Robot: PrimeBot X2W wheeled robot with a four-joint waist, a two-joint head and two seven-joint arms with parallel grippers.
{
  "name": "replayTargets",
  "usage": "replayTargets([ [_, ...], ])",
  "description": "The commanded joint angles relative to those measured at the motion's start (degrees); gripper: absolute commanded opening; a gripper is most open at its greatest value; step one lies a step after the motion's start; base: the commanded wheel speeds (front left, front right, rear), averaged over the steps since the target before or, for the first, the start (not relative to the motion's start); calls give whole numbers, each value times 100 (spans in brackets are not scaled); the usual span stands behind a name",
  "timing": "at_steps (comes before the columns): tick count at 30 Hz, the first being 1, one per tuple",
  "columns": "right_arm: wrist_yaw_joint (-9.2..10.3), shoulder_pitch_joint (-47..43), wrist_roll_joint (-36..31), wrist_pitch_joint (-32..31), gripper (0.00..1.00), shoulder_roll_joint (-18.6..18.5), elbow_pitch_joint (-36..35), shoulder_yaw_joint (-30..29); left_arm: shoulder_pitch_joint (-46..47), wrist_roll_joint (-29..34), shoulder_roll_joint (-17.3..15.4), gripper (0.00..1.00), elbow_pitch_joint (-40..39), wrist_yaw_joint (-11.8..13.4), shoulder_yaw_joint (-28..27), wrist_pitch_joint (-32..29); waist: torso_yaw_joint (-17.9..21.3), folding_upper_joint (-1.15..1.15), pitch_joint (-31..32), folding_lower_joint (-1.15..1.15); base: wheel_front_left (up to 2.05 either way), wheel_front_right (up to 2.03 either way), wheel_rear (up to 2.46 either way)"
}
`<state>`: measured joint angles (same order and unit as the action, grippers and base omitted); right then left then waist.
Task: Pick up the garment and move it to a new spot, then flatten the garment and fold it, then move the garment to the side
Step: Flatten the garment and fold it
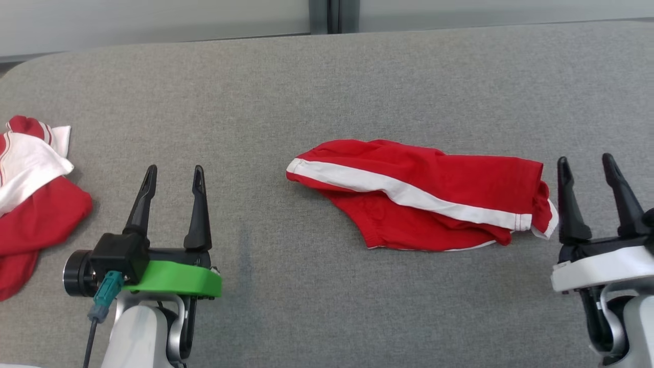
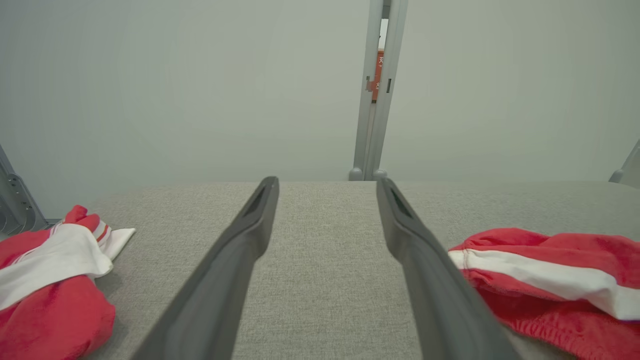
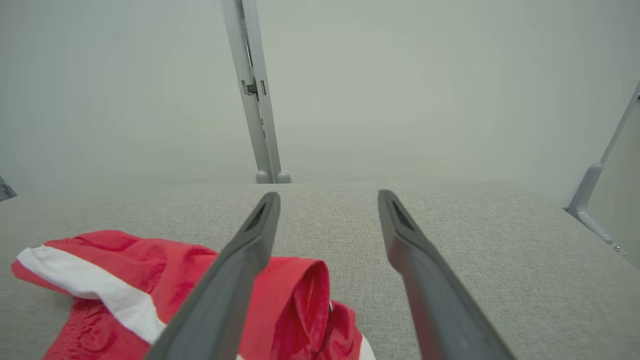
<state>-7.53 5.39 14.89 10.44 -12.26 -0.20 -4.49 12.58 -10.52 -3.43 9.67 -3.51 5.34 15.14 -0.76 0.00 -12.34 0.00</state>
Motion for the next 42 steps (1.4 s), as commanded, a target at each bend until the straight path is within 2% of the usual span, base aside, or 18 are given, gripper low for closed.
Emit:
replayTargets([
  [1,8,-135,-69,-20,100,70,-105,113,-113,23,-26,100,22,40,-25,0,119,0,208,0,0,0,0],
  [9,8,-492,-184,-221,100,369,-518,330,-368,42,-80,100,114,54,13,0,177,0,468,0,0,0,0],
  [17,8,-609,-167,-302,100,430,-651,316,-386,40,-128,100,94,62,80,-65,198,0,463,0,0,0,0],
  [21,8,-553,-130,-324,100,421,-657,304,-175,61,-124,100,68,-43,277,-245,221,0,388,0,0,0,0],
  [25,8,-471,-102,-329,100,414,-643,341,264,-27,-80,100,120,-228,734,-845,260,0,235,0,0,0,0],
  [30,8,-319,-20,-278,100,382,-538,477,1010,-332,-37,100,476,-345,1257,-2000,433,0,-18,0,0,0,0],
  [34,8,-246,42,-231,100,414,-418,540,1417,-594,-65,100,953,-370,1352,-2763,619,0,-179,0,0,0,0],
  [41,8,-221,119,-169,100,454,-253,594,1759,-795,-150,100,1504,-295,1215,-3274,799,0,-384,0,0,0,0],
  [42,8,-237,113,-169,100,448,-242,613,1788,-821,-160,40,1530,-297,1203,-3294,807,0,-402,0,0,0,0],
])
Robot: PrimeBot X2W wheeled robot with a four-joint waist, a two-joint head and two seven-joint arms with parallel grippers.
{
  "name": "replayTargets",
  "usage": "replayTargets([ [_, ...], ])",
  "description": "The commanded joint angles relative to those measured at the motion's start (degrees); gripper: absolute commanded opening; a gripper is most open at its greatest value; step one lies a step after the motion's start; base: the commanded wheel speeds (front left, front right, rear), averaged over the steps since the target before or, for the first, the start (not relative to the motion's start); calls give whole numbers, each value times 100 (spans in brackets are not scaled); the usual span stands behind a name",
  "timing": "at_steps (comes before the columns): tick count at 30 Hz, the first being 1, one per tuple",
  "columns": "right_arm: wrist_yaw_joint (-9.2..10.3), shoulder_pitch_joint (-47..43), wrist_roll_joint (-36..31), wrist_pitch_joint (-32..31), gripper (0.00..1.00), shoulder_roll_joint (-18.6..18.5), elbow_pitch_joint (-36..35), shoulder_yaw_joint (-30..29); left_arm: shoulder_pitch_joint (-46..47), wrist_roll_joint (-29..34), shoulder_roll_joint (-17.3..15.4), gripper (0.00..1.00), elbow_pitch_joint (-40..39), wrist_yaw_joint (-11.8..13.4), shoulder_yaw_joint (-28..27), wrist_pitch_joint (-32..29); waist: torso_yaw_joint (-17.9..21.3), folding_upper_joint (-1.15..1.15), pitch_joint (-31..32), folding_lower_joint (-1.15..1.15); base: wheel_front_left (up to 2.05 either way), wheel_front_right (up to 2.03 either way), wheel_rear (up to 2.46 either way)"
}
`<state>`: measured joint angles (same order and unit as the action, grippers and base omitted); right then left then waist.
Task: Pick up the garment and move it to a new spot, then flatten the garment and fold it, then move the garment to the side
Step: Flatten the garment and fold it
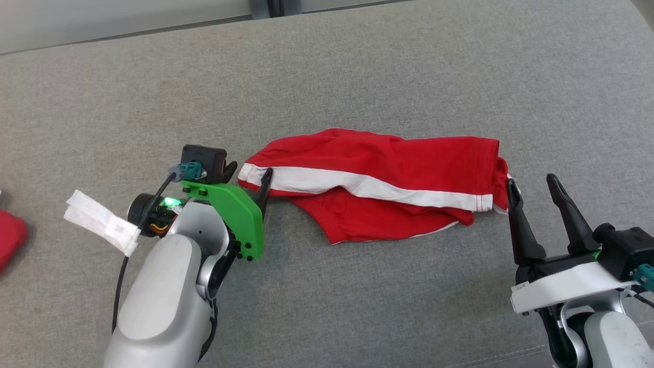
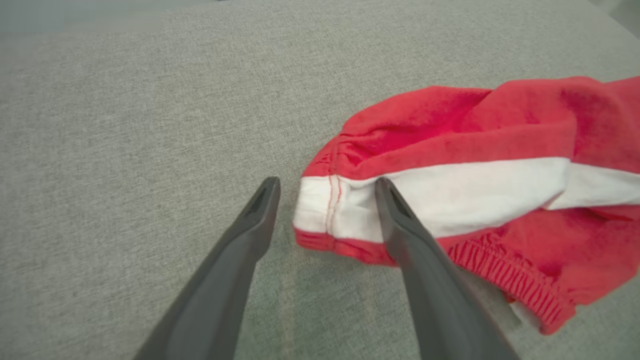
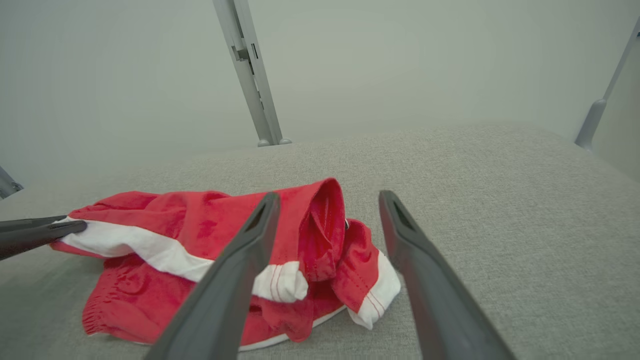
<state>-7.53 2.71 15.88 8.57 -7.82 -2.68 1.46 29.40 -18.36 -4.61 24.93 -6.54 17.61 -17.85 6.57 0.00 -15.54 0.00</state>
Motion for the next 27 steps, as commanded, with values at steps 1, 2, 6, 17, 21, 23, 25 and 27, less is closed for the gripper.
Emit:
replayTargets([
  [1,8,6,17,8,100,0,11,38,120,-71,-39,0,12,7,-42,22,78,0,-96,0,0,0,0],
  [2,8,-35,14,-22,100,-13,15,75,122,-88,-44,0,21,4,-40,14,80,0,-110,0,0,0,0],
  [6,8,-205,45,-149,100,-45,8,269,122,-122,-80,0,1,-10,-9,15,68,0,-155,0,0,0,0],
  [17,8,-7,136,-286,100,-120,410,646,-101,-171,-51,0,-241,-1,109,190,-5,0,-181,0,0,0,0],
  [21,8,211,154,-229,0,-126,621,739,-151,-160,-46,0,-361,23,141,298,-61,0,-187,0,0,0,0],
  [23,8,291,169,-178,0,-147,656,777,-179,-166,-39,0,-453,27,150,400,-89,0,-181,0,0,0,0],
  [25,8,351,194,-115,0,-197,631,774,-194,-148,-35,0,-585,54,144,540,-111,0,-161,0,0,0,0],
  [27,8,399,193,-24,0,-257,541,721,-208,-121,-32,0,-721,72,137,685,-134,0,-112,0,0,0,0],
])
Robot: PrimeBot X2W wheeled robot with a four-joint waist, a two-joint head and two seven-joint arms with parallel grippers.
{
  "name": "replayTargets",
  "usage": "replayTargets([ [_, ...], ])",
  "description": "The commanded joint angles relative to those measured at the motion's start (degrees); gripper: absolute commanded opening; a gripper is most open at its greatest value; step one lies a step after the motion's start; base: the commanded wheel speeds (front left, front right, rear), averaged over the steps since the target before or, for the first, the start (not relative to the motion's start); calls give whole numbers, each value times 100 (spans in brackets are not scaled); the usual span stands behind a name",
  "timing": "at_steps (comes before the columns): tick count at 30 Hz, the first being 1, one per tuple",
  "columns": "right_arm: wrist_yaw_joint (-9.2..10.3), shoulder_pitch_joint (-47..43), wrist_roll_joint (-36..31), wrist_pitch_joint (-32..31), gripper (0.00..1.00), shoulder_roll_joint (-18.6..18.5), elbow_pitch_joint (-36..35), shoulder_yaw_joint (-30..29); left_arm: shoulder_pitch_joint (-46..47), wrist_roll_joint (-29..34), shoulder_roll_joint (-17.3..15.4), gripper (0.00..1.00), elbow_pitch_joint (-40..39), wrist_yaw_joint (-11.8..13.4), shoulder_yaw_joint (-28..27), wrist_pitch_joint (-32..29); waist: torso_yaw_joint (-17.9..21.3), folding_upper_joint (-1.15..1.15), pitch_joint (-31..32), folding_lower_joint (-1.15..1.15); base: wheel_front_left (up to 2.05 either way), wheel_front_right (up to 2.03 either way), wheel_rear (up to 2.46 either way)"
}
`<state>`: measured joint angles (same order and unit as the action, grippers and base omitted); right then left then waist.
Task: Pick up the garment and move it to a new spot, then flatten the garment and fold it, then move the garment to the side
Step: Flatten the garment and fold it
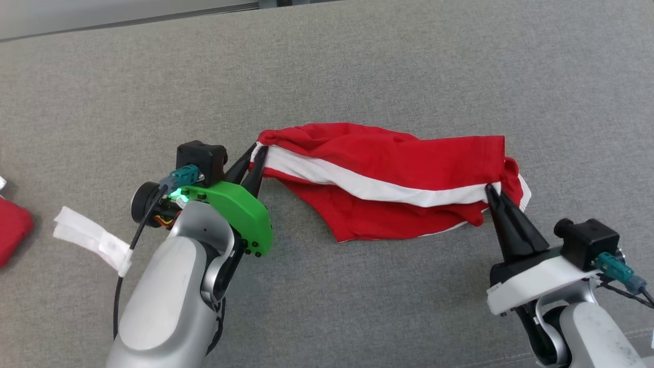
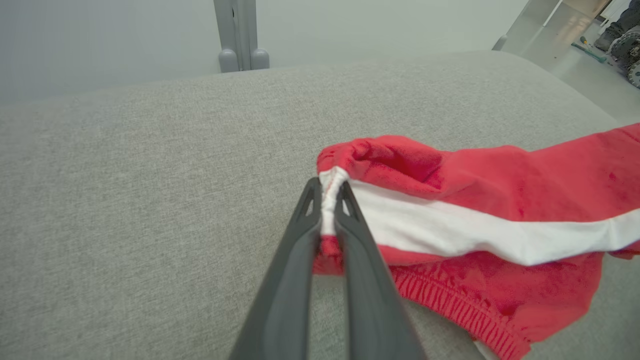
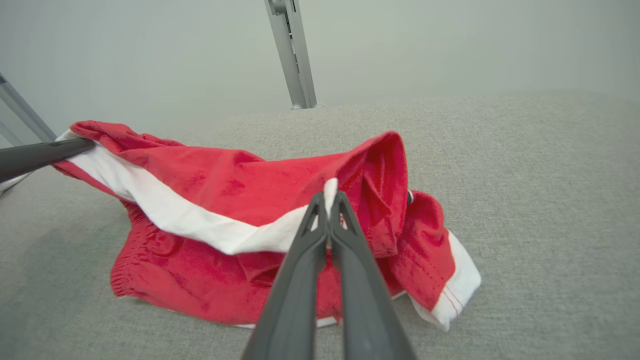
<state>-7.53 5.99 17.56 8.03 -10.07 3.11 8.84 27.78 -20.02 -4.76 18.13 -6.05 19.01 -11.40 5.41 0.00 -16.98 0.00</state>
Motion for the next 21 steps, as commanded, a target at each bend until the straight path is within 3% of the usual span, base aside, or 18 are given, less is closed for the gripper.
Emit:
replayTargets([
  [1,7,98,33,57,0,-59,-86,-37,-41,47,-12,0,-132,34,-17,135,-24,0,60,0,0,0,0],
  [12,8,1123,-145,104,0,-570,-1224,-673,622,280,-51,0,-1613,92,-78,910,-149,0,551,0,0,0,0],
  [21,8,2171,68,-284,0,-774,-1654,-1057,1560,299,-30,0,-2223,168,-194,746,-266,0,786,0,0,0,0],
])
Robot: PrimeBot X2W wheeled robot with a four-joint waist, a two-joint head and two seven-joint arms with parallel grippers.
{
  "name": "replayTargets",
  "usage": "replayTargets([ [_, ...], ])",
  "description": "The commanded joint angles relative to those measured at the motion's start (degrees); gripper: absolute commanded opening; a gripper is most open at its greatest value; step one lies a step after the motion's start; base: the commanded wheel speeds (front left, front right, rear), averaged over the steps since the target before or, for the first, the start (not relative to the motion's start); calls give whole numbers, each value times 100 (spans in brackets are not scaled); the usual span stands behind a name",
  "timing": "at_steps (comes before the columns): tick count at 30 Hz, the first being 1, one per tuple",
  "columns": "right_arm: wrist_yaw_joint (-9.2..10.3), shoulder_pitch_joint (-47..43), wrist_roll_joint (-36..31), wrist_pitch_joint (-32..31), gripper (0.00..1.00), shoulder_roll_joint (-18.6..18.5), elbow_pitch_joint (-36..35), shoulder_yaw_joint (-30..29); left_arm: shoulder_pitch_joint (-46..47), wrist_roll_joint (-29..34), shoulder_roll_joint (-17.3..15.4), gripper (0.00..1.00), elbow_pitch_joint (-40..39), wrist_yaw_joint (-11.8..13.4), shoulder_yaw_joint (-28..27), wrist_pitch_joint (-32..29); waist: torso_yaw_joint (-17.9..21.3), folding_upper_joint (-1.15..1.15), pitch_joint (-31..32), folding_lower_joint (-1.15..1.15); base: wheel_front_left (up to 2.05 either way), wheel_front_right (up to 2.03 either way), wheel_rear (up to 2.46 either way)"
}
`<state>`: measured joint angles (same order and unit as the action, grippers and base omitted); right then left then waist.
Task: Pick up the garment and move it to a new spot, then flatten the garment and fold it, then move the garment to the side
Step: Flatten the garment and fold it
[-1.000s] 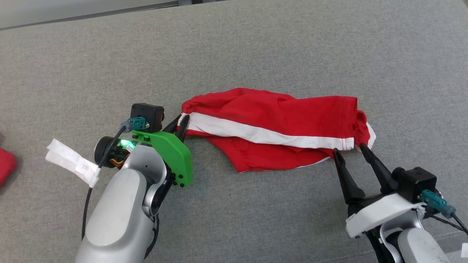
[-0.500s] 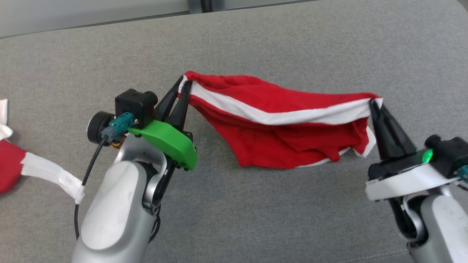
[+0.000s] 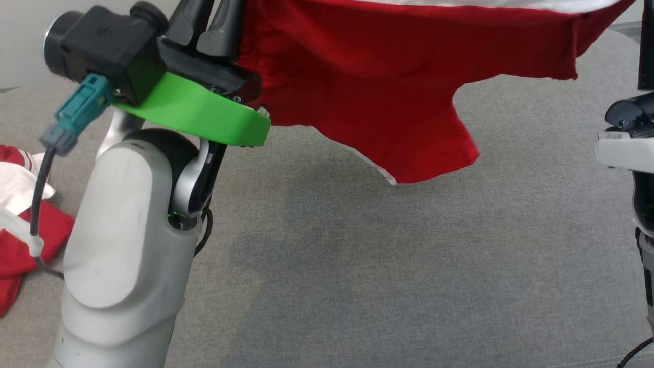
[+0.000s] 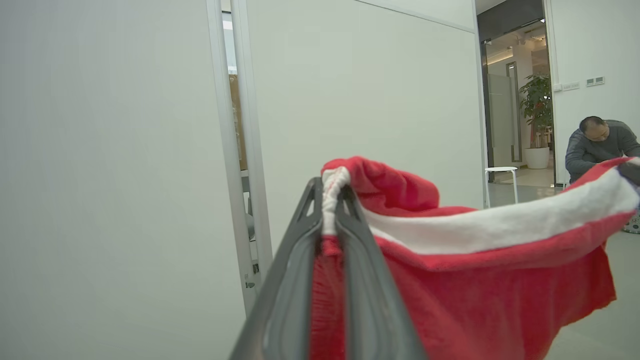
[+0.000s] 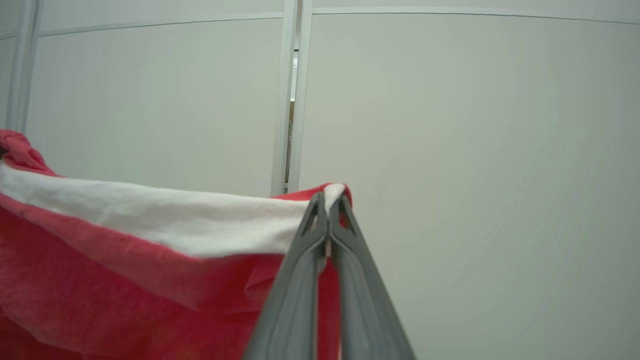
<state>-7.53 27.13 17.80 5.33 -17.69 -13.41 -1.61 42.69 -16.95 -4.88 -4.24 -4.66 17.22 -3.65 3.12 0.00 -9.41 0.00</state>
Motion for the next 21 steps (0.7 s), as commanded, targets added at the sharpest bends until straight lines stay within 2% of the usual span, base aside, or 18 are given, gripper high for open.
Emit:
replayTargets([
  [1,8,143,75,-56,0,-24,40,-13,115,-51,-8,0,66,30,-19,-69,-48,0,29,0,0,0,0],
  [6,8,595,319,-228,0,-82,387,129,435,-238,47,0,544,-1,28,-166,-78,0,-170,0,0,0,0],
  [9,7,974,483,-259,0,-132,742,323,719,-296,82,0,971,-15,8,3,-50,0,-424,0,0,0,0],
  [15,7,2144,726,-14,0,-113,1669,693,1727,-335,144,0,2229,-24,-47,926,47,0,-1099,0,0,0,0],
  [18,7,2996,816,219,0,-11,2275,982,2462,-325,164,0,3044,-28,-95,1518,146,0,-1382,0,0,0,0],
  [21,7,3792,839,536,0,165,2919,1281,3076,-397,165,0,3784,14,-258,1799,280,0,-1499,0,0,0,0],
])
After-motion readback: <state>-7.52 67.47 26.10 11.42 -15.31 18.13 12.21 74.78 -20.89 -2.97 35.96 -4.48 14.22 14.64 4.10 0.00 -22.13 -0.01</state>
